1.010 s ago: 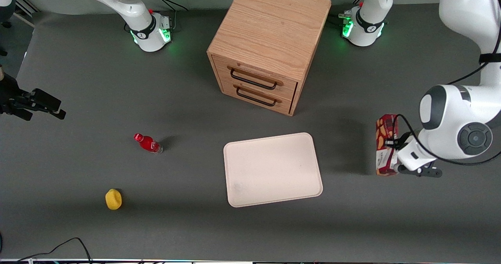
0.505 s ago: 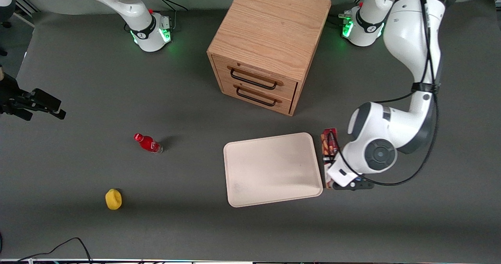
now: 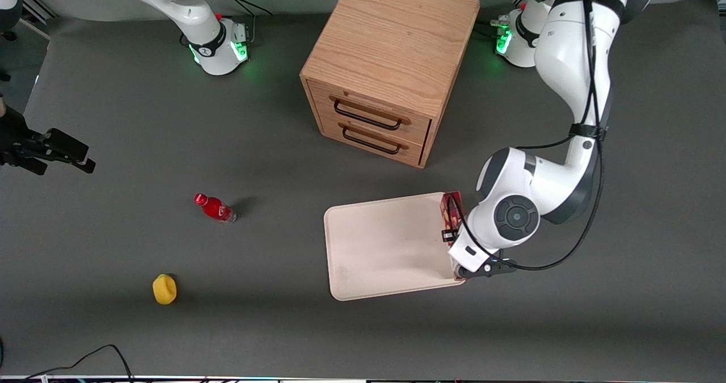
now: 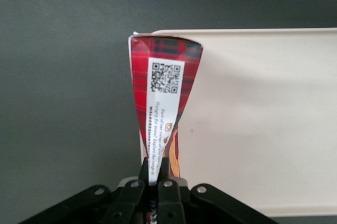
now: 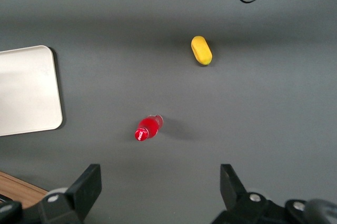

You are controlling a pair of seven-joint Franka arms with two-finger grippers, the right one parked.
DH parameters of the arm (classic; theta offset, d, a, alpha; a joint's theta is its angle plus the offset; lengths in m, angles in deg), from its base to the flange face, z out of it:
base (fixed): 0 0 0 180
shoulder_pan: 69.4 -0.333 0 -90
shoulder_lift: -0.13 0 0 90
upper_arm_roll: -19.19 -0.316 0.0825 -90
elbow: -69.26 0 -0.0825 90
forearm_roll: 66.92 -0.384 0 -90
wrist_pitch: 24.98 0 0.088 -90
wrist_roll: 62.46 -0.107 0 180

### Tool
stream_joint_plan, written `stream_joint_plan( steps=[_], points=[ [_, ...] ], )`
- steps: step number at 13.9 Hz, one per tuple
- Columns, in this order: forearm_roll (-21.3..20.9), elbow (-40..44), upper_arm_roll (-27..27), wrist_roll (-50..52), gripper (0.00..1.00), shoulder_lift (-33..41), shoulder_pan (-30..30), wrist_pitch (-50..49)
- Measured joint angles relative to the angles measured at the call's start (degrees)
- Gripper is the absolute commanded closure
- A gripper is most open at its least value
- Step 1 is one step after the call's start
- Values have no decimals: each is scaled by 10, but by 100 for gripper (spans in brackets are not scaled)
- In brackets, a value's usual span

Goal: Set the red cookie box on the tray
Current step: 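Lower the box onto the tray's rim area and open the left gripper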

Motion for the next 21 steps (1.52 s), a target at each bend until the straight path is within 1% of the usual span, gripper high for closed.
stream_joint_plan(
  steps=[3, 6, 7, 8, 9, 15, 18, 20, 21],
  points=[
    [0, 5, 0, 8, 100, -19, 8, 10],
    [0, 5, 0, 15, 100, -23, 13, 8],
    [0, 5, 0, 16, 89, -23, 13, 8],
    [-1, 4, 0, 16, 15, -23, 13, 8],
    [-1, 4, 0, 16, 0, -24, 13, 7],
    [-10, 5, -4, 16, 0, -27, 12, 8],
    [-10, 11, -7, 16, 0, -20, -3, 4],
    [-6, 23, -7, 4, 0, -3, -25, -36],
    [2, 30, -7, -16, 0, 11, -38, -64]
  ],
)
